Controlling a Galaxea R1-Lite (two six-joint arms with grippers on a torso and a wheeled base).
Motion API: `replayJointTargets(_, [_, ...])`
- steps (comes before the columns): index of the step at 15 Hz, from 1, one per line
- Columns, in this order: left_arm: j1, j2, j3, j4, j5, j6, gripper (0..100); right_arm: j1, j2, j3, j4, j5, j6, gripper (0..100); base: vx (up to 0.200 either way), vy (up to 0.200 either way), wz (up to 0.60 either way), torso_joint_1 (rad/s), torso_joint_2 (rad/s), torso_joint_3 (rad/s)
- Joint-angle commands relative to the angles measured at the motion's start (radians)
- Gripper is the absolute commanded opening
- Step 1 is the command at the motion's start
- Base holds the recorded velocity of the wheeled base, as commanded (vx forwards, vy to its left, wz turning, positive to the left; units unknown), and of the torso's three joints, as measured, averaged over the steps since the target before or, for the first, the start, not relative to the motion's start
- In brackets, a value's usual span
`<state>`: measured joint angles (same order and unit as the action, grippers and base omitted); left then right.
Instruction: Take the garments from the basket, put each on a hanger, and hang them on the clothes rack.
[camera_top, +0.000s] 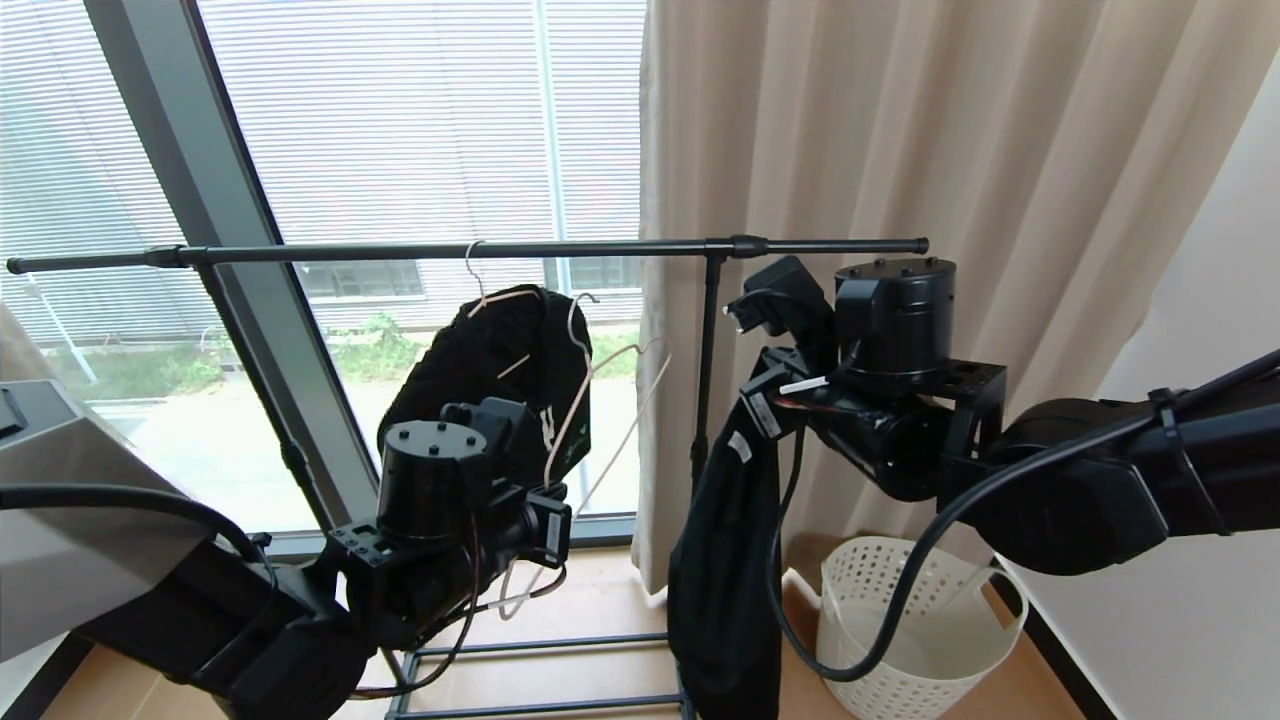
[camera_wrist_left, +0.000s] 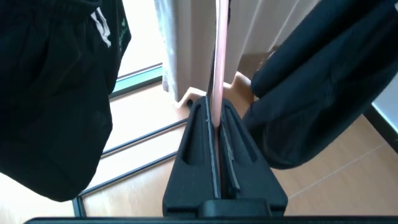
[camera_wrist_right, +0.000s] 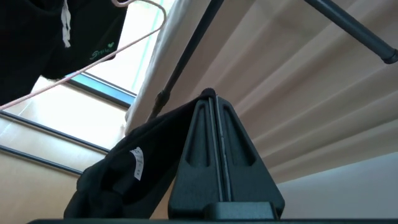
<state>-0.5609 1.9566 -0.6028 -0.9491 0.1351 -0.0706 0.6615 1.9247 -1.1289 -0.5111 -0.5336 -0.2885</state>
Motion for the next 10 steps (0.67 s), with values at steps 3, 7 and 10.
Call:
replayJointTargets(3, [-0.013,0.012,0.156,-0.149,-0.094,0.003,0,-0.029,0.088,-0.005,-0.087,-0.002,-0.054,0,0.0,0.0,0.0,0.0,0.0,0.0])
replayJointTargets(7, [-0.019,-0.041,0.204,-0.169,-0.134,0.028,0,-0.062,0.103,-0.018,-0.118,0.0,-0.078,0,0.0,0.0,0.0,0.0,0.0,0.0])
replayJointTargets(10, [-0.027,-0.041,0.224,-0.172,-0.138,0.055,0,-0.091,0.105,-0.028,-0.119,-0.003,-0.098,0,0.0,0.0,0.0,0.0,0.0,0.0])
